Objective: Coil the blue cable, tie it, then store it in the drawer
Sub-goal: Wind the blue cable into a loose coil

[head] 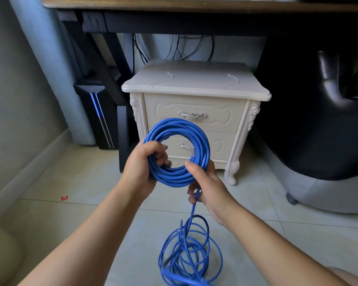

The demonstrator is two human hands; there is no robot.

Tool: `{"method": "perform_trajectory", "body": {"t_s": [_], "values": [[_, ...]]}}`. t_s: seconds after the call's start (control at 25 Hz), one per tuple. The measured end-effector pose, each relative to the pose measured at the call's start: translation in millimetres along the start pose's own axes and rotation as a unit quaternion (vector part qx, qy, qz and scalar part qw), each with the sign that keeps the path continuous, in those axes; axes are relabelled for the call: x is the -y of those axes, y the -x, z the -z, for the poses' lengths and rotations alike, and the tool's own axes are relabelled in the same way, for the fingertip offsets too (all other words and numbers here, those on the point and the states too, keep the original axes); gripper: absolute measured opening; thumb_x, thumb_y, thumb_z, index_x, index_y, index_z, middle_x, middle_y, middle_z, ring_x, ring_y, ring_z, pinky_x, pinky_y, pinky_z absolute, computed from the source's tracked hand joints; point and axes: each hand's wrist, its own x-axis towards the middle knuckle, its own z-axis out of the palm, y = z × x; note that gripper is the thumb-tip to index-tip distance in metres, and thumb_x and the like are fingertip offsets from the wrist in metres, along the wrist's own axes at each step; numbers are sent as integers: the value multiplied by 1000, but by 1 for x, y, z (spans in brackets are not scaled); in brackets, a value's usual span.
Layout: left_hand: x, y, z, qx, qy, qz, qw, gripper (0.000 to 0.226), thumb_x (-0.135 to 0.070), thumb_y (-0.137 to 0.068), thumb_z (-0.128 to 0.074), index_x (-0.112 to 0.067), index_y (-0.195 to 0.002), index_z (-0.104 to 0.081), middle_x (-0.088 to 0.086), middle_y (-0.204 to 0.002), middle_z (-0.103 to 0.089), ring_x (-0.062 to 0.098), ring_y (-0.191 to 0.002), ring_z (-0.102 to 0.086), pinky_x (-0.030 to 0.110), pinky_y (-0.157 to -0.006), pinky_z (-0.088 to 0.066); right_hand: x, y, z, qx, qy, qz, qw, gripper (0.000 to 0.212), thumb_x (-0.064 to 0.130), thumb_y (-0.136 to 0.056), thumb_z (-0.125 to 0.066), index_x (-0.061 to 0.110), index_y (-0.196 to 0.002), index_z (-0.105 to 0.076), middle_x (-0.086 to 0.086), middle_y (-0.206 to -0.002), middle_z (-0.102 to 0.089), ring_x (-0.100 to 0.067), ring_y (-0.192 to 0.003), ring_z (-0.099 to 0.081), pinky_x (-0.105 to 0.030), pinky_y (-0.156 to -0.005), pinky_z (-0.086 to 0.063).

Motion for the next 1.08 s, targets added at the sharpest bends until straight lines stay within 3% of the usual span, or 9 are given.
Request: {"method": "perform_trajectory", "body": {"t_s": [0.16, 0.28, 0.36, 0.44, 0.6, 0.72, 0.88, 0.96, 1.08], "values": [[12, 8, -14, 4, 58, -5, 998, 21, -1, -72, -52, -8, -92, -52, 0, -59, -39, 14, -52, -38, 31, -65, -43, 8, -8, 3, -11, -184, -33, 982, 25, 19, -92, -60, 9, -115, -57, -20, -101, -68, -33, -96, -70, -50, -75, -59], [25, 15, -21, -30, -89, -10, 996, 14, -7, -83, -59, -14, -95, -60, -2, -70, -55, 12, -67, -56, 29, -75, -45, 8, -11, 6, -109, -179, -20, 978, 26, 3, -88, -58, 4, -114, -58, -17, -88, -70, -30, -83, -72, -48, -78, -58], [27, 16, -20, -35, -228, 5, 973, 11, -16, -87, -65, -19, -98, -65, -13, -75, -63, 5, -78, -59, 22, -75, -44, 10, -15, 11, -166, -150, -7, 975, 25, -2, -86, -57, 7, -110, -59, -10, -74, -70, -25, -71, -73, -45, -76, -58], [23, 13, -15, -5, -290, 3, 957, 20, -17, -87, -68, -18, -106, -64, -12, -84, -68, 8, -84, -62, 21, -76, -47, 14, -17, 18, -189, -83, 28, 978, 26, -5, -83, -54, 14, -100, -59, -3, -64, -68, -23, -65, -72, -44, -76, -59], [9, 8, -9, 40, -425, -77, 901, 53, -8, -78, -72, -32, -121, -54, -9, -94, -69, 5, -78, -66, 16, -72, -51, 21, -10, 21, -151, 163, 80, 972, 28, 0, -82, -57, 26, -90, -57, -1, -73, -65, -8, -60, -67, -32, -68, -55], [8, 7, -9, 84, -509, -123, 848, 63, -4, -72, -69, -34, -125, -50, -14, -90, -63, 0, -71, -62, 12, -66, -46, 20, -9, 18, -92, 315, 110, 938, 27, 8, -80, -59, 33, -87, -51, 4, -76, -62, -17, -67, -58, -35, -65, -48], [12, 6, -12, 100, -569, -196, 793, 53, -8, -73, -60, -33, -120, -57, -13, -95, -65, 6, -83, -61, 27, -77, -50, 23, -9, 19, -119, 385, 142, 904, 25, 14, -79, -60, 29, -95, -47, 4, -76, -60, -25, -74, -54, -36, -66, -45], [14, 6, -14, 108, -579, -203, 782, 53, -12, -75, -55, -37, -121, -57, -13, -100, -67, 9, -91, -60, 32, -82, -50, 25, -8, 20, -130, 391, 138, 901, 29, 16, -80, -61, 30, -99, -43, 4, -79, -61, -23, -76, -54, -35, -68, -45], [16, 7, -15, 104, -548, -174, 812, 51, -8, -78, -55, -37, -120, -59, -15, -98, -68, 6, -90, -60, 29, -79, -49, 24, -9, 22, -121, 380, 112, 910, 28, 17, -80, -62, 32, -98, -46, 5, -80, -62, -15, -74, -56, -32, -67, -46]]}}
